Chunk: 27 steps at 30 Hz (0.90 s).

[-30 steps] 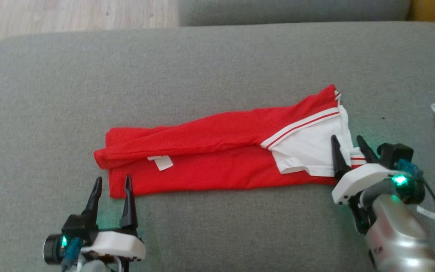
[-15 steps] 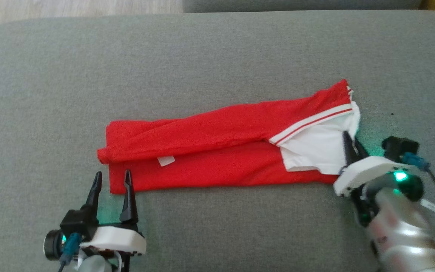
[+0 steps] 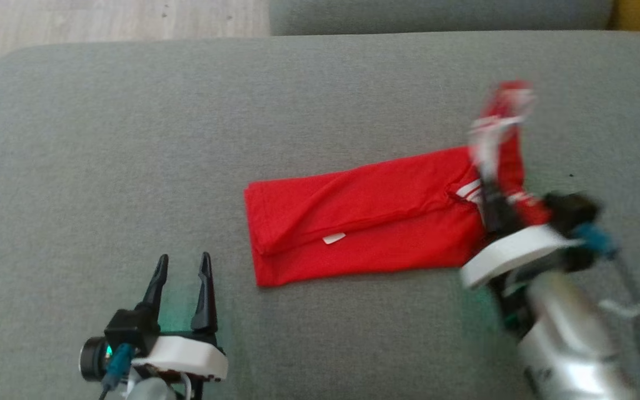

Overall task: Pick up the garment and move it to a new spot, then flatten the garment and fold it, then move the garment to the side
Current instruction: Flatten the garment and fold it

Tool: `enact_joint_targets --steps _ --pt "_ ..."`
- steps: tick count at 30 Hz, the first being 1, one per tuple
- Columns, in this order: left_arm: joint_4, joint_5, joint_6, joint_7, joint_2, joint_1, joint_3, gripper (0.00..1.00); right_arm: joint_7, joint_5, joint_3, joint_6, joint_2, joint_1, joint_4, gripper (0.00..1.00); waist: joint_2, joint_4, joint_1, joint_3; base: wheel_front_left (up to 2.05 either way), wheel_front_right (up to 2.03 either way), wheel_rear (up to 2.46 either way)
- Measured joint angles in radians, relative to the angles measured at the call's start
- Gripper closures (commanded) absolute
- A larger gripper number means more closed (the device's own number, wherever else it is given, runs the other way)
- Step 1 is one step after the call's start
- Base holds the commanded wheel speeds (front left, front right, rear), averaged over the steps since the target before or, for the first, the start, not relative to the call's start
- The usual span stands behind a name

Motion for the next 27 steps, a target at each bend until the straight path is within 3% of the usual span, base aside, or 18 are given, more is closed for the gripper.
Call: enact_joint_targets --steps 6,15,17,21,27 --pt "0.014 -0.014 -0.009 0.000 0.000 0.000 -0.055 0.00 0.000 0.126 0.277 0.000 0.023 0.040 -0.063 1.00 0.0000 0.055 0.0000 -0.003 0.00 0.00 0.00" --pt "0.021 -0.030 -0.007 0.000 0.000 0.000 -0.094 0.00 0.000 0.216 0.450 0.000 0.036 -0.059 -0.032 1.00 0.0000 0.152 0.0000 0.004 0.00 0.00 0.00" --pt "0.024 -0.033 -0.007 0.000 0.001 0.000 -0.095 0.00 0.000 0.269 0.475 0.000 0.036 -0.067 -0.043 0.00 0.0000 0.162 0.0000 0.005 0.00 0.00 0.00" --pt "0.025 -0.033 0.001 0.000 0.001 0.000 -0.092 0.00 0.000 0.316 0.486 0.000 0.041 -0.067 -0.060 0.00 0.0000 0.154 0.0000 0.000 0.00 0.00 0.00" --pt "0.024 -0.032 0.007 0.000 0.001 -0.001 -0.076 0.00 0.000 0.166 0.254 0.000 0.040 -0.054 -0.041 0.00 0.0000 0.108 0.0000 -0.016 0.00 0.00 0.00"
